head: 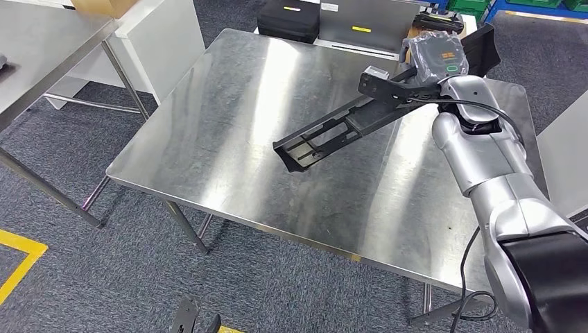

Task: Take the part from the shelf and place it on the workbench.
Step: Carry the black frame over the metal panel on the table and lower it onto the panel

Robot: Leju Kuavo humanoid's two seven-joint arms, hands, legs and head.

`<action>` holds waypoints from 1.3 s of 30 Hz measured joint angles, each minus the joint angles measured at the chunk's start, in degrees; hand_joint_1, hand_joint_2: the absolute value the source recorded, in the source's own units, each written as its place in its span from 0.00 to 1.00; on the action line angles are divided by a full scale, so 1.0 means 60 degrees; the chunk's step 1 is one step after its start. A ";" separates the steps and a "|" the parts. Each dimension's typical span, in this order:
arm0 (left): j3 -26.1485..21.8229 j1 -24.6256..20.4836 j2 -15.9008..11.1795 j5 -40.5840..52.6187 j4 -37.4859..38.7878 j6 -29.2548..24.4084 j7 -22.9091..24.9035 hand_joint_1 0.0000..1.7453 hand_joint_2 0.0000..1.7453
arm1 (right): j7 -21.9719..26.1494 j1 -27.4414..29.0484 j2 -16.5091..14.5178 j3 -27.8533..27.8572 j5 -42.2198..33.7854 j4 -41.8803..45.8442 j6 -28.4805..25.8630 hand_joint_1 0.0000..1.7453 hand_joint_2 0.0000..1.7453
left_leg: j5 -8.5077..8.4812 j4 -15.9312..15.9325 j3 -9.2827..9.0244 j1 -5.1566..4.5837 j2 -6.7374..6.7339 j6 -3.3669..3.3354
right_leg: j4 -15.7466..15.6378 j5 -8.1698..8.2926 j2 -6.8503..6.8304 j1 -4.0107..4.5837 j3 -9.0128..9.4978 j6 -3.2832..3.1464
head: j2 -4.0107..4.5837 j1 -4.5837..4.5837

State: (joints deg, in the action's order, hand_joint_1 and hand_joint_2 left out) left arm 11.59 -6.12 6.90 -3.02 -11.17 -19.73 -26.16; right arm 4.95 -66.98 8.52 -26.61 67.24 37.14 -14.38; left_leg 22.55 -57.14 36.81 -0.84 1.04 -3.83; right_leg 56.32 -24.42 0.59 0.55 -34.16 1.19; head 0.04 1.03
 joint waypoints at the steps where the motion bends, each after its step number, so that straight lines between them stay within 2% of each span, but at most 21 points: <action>1: -0.0005 0.0000 0.0000 0.0003 0.0000 -0.0001 0.0005 0.00 1.00 | -0.0009 -0.0001 0.0005 -0.0019 0.0005 -0.0020 -0.0014 0.87 1.00 | 0.0000 0.0000 0.0000 -0.0002 0.0000 0.0000 | 0.0000 0.0000 0.0000 -0.0001 0.0000 0.0000 | 0.0000 0.0000; 10: -0.0026 0.0001 -0.0005 0.0209 0.0000 0.0087 0.0302 0.00 1.00 | -0.0150 0.0156 0.0008 -0.0107 0.0097 -0.0204 -0.0106 0.87 1.00 | 0.0000 -0.0001 0.0000 -0.0010 0.0003 0.0000 | 0.0000 0.0000 0.0000 -0.0005 0.0002 0.0000 | 0.0000 0.0000; 19: -0.0026 0.0020 -0.0041 0.0348 0.0000 -0.0185 -0.0480 0.00 1.00 | -0.0341 0.0613 0.0014 -0.0186 0.0205 -0.0537 -0.0416 0.87 1.00 | 0.0000 -0.0002 -0.0001 -0.0008 0.0002 0.0000 | 0.0000 0.0001 0.0000 -0.0004 -0.0001 0.0000 | 0.0000 0.0000; 28: -0.0026 0.0060 -0.0043 0.0433 0.0001 -0.0570 -0.0876 0.00 1.00 | -0.0417 0.0693 0.0263 -0.0123 0.0182 -0.0875 -0.0546 0.87 1.00 | 0.0001 -0.0002 -0.0001 -0.0008 0.0001 0.0000 | 0.0000 0.0001 0.0000 -0.0004 0.0000 0.0000 | 0.0000 0.0000; 32: -0.0046 0.0067 -0.0038 0.0378 0.0004 -0.0834 -0.1131 0.00 1.00 | -0.0436 0.0694 0.0317 -0.0084 0.0170 -0.0998 -0.0582 0.00 1.00 | 0.0001 -0.0002 -0.0002 -0.0008 0.0002 0.0000 | 0.0000 0.0001 0.0000 -0.0005 0.0000 0.0000 | 0.0000 0.0000; 34: -0.0108 0.0070 -0.0035 0.0285 0.0004 -0.0861 -0.1264 0.00 1.00 | -0.0441 0.0696 0.0348 -0.0039 0.0157 -0.1073 -0.0637 0.00 1.00 | 0.0001 -0.0002 -0.0001 -0.0008 0.0003 0.0000 | 0.0000 0.0001 0.0000 -0.0004 0.0001 0.0000 | 0.0000 -0.0001; 38: -0.0253 0.0077 -0.0032 0.0173 0.0004 -0.0825 -0.1340 0.00 0.00 | -0.0392 0.0708 0.0380 0.0027 0.0161 -0.1230 -0.0764 0.00 1.00 | 0.0001 -0.0002 -0.0001 -0.0009 -0.0001 0.0000 | 0.0000 0.0001 0.0001 -0.0004 0.0001 0.0000 | 0.0000 0.0001; 39: -0.0278 0.0078 -0.0032 0.0156 0.0004 -0.0803 -0.1363 0.00 0.00 | -0.0374 0.0710 0.0379 0.0039 0.0173 -0.1263 -0.0781 0.00 1.00 | 0.0001 -0.0002 -0.0001 -0.0009 -0.0001 0.0000 | 0.0000 0.0001 0.0001 -0.0004 0.0001 0.0000 | 0.0000 0.0000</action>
State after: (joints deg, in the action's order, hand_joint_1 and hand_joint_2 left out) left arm 9.92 -5.65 6.71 -2.08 -11.15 -24.55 -34.34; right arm 2.70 -62.72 10.79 -26.37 68.28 29.56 -19.07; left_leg 22.55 -57.15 36.81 -0.90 1.03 -3.83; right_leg 56.31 -24.42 0.60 0.52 -34.15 1.19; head 0.04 1.03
